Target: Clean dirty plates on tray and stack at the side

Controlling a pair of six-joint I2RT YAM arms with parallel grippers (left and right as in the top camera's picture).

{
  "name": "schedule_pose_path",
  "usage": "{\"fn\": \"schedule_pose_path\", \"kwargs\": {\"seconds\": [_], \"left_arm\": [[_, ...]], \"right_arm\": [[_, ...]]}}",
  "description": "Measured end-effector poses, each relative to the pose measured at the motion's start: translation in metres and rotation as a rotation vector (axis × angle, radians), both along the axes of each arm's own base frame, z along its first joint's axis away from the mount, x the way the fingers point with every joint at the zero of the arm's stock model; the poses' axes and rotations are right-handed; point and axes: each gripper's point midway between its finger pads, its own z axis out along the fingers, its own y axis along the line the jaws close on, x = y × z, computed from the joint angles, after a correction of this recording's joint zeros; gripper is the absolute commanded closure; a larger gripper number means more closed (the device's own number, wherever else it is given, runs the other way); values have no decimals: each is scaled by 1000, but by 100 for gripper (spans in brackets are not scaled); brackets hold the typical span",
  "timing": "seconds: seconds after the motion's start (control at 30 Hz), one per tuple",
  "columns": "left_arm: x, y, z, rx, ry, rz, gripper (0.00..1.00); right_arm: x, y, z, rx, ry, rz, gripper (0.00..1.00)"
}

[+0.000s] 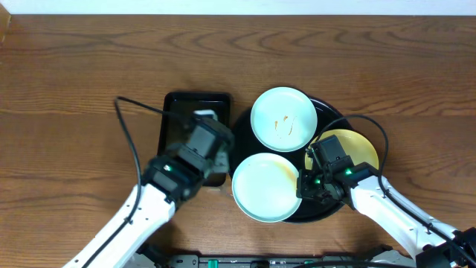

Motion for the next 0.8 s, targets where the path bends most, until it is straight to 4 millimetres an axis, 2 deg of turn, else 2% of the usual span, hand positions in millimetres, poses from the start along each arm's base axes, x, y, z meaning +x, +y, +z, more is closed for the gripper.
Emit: {"fn": "schedule_pose_path", "kwargs": {"seconds": [0.13, 0.23, 0.33, 0.6, 0.8], "left_arm": [[13, 29, -12, 21, 37, 105, 93], [19, 45, -26, 39, 85, 163, 93], [22, 56, -41, 53, 136, 202, 93], [30, 59, -63, 61, 186, 220, 93], [32, 57, -77, 72, 214, 219, 93]], "right_arm": [[9, 1, 2, -7, -55, 29, 99], [13, -7, 2, -51, -85, 28, 99], [20, -18, 13, -111, -129, 15, 99], [50, -46, 69, -279, -338, 5, 99], [61, -59, 89, -374, -429, 48, 99]]}}
